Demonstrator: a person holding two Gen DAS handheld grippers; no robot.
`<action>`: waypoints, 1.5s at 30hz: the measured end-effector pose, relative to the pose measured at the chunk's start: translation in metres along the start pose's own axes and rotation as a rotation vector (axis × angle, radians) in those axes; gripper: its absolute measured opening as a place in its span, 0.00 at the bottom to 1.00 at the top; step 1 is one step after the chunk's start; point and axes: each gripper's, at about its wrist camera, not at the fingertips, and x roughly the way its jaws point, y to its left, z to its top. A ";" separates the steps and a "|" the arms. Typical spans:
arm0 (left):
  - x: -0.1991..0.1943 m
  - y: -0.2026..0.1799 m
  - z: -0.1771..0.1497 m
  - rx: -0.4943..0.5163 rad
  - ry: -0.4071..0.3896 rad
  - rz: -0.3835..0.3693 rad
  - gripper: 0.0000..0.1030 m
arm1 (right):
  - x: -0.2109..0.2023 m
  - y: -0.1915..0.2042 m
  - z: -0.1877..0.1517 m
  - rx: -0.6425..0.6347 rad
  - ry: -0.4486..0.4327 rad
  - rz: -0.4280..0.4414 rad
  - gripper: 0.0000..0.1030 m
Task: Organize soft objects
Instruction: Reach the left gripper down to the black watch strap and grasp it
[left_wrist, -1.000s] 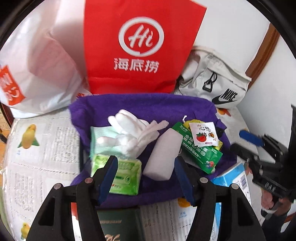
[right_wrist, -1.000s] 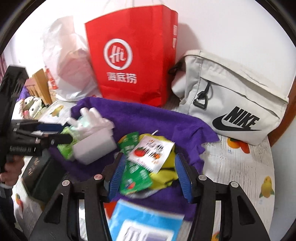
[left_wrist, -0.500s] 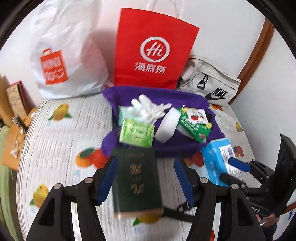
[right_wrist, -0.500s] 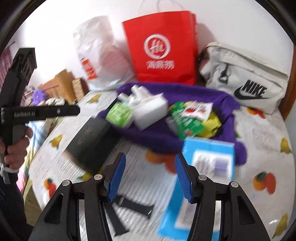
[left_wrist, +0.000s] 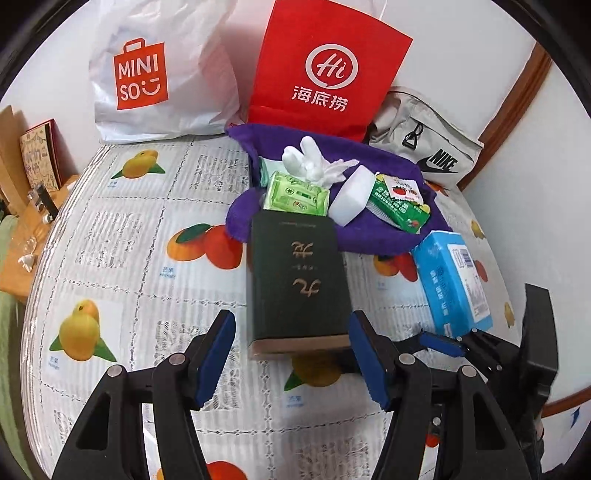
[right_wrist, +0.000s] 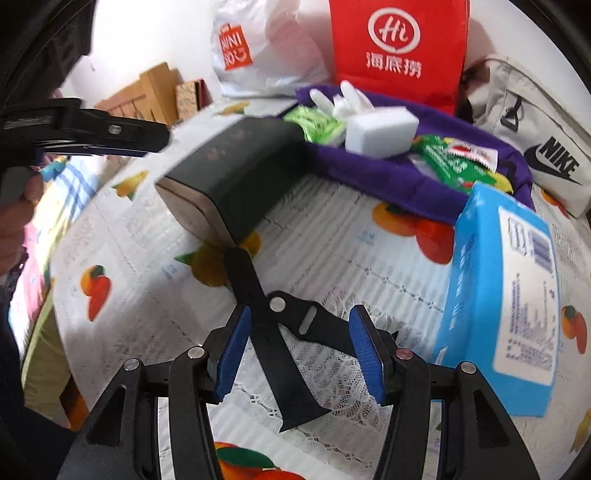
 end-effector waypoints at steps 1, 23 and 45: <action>0.000 0.001 -0.001 -0.001 0.002 0.000 0.60 | 0.004 0.001 -0.001 -0.004 0.007 -0.001 0.55; 0.004 0.031 -0.016 -0.063 0.023 -0.041 0.60 | 0.025 -0.006 0.006 0.047 0.055 -0.035 0.30; 0.016 -0.027 -0.071 0.009 0.108 -0.056 0.60 | -0.077 -0.007 -0.047 0.199 -0.124 -0.044 0.28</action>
